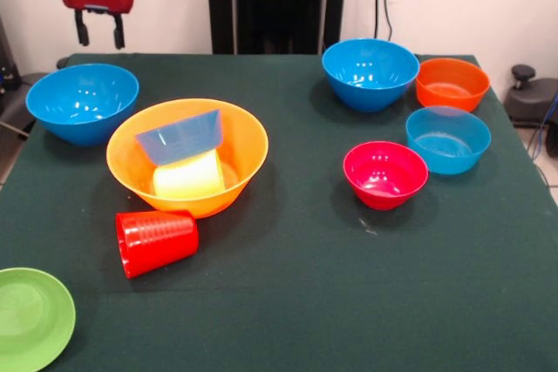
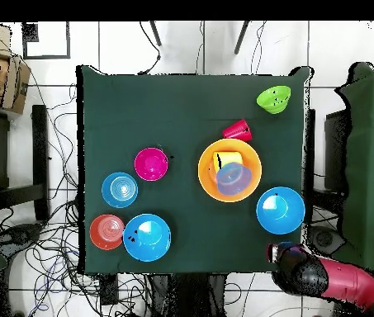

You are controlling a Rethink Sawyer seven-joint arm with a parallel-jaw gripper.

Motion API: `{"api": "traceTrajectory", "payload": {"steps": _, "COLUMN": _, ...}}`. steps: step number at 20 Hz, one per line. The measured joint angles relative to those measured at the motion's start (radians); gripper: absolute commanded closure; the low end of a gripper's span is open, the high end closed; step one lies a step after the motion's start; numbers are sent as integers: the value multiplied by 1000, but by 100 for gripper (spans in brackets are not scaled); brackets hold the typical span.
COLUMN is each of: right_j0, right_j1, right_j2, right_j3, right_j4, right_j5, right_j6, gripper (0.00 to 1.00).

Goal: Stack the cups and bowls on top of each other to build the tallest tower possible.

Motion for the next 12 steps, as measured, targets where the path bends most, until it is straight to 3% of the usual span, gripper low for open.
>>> {"api": "traceTrajectory", "payload": {"steps": 7, "right_j0": 0, "right_j1": 0, "right_j2": 42, "right_j3": -49, "right_j4": -9, "right_j5": 76, "right_j6": -2, "gripper": 0}}
{"api": "traceTrajectory", "payload": {"steps": 12, "right_j0": -1, "right_j1": 19, "right_j2": 89, "right_j3": -111, "right_j4": -55, "right_j5": 159, "right_j6": -37, "gripper": 0}}
